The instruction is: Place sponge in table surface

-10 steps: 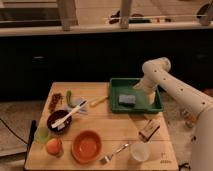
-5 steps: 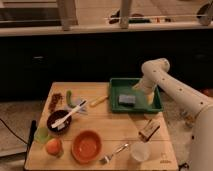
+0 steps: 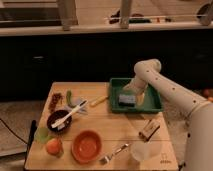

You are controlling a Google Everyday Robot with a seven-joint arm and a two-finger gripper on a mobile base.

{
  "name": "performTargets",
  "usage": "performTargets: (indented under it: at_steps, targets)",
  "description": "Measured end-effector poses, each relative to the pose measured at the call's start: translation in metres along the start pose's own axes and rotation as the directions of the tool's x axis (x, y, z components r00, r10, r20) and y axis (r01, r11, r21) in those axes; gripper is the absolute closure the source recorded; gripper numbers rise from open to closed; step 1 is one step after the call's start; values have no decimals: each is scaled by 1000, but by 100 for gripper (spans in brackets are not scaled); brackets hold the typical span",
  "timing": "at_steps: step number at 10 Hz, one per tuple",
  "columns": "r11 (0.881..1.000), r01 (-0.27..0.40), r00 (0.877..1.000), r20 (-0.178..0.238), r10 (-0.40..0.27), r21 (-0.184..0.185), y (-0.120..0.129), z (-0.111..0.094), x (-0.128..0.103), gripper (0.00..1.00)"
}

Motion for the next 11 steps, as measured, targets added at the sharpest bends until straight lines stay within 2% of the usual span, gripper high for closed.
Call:
performTargets:
  at_steps: [3,6,11]
  targets:
    - [995,-100,994,37,101,-22,-4,14,0,20]
    - [984,-173,984,46,175,-50,-9,33,-1,20]
    - [953,-293,954,47,297,-71,-8,55,0,20]
